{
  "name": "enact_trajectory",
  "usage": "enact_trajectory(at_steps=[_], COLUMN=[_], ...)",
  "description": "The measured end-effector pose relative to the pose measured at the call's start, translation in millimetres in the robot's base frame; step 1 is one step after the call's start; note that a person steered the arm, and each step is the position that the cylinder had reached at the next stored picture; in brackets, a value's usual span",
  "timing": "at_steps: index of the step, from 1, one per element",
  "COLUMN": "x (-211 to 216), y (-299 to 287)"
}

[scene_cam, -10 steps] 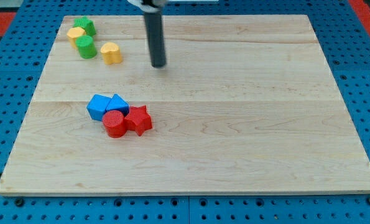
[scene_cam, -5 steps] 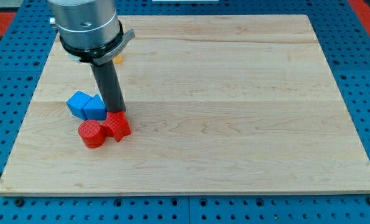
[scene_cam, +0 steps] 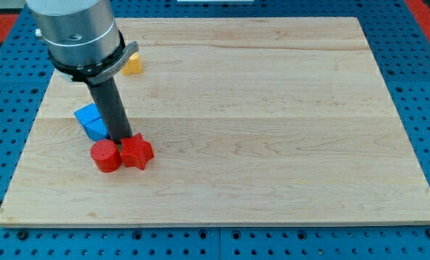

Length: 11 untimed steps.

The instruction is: Separate blue blocks from red blocks

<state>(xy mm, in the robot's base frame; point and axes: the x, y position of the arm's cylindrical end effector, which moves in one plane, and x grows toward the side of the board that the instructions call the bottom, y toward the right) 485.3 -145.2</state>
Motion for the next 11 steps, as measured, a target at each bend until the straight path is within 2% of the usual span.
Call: enact_trajectory(at_steps=[2, 4, 6, 7, 8, 10, 11], x=[0.0, 0.0, 27.0, 24.5, -1.5, -17.5, -41.6], y=[-53.1, -60.8, -66.1, -94.1, -103.2, -54.6, -53.8])
